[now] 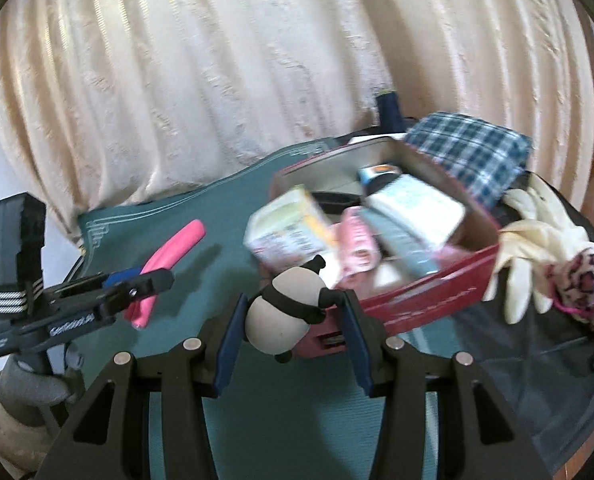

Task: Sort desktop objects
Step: 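Carry the pink curler and panda into the tin box and open both tools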

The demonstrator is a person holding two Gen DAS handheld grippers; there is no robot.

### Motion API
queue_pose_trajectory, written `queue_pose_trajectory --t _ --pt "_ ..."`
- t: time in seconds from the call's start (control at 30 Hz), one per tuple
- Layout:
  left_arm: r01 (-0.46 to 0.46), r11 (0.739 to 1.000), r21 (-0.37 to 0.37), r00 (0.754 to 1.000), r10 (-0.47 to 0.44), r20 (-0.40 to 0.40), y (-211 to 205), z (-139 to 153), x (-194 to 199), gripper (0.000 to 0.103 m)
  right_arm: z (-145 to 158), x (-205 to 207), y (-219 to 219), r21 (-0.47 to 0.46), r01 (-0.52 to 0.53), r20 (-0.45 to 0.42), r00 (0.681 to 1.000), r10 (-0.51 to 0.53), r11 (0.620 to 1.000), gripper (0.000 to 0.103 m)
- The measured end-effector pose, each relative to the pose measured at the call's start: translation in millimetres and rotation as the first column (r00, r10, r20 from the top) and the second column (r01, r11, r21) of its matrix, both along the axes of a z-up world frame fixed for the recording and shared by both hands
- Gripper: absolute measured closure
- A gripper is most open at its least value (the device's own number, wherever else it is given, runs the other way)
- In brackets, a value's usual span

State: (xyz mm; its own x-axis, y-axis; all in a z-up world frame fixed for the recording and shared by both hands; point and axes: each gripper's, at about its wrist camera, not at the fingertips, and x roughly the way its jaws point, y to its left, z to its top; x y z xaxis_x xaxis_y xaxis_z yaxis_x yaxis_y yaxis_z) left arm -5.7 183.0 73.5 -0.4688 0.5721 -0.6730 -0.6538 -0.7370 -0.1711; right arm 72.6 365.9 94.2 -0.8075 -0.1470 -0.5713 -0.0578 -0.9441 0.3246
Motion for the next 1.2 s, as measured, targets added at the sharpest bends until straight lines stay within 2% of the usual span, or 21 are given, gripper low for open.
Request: queue_pose_trajectory --t 0.13,0.67,0.97,1.2 --pt "0.041 0.999 0.001 0.999 -0.041 0.001 23 4 5 0.068 -1 -1 16 -0.012 0.009 0.002 1.000 -0.009 1.000 0.052" --pt "0.083 0.996 0.043 0.996 -0.082 -0.016 61 26 -5 0.068 -4 -28 30 -0.029 -0.013 -0.008 1.000 0.013 0.999 0.052" --pt "0.077 0.996 0.055 0.997 -0.075 -0.022 63 31 -12 0.068 -3 -46 17 -0.022 -0.056 -0.007 0.998 0.056 0.998 0.052" --pt "0.078 0.995 0.058 0.997 -0.076 -0.025 62 32 -14 0.068 -7 -66 20 -0.024 -0.050 0.000 0.999 0.050 0.998 0.052"
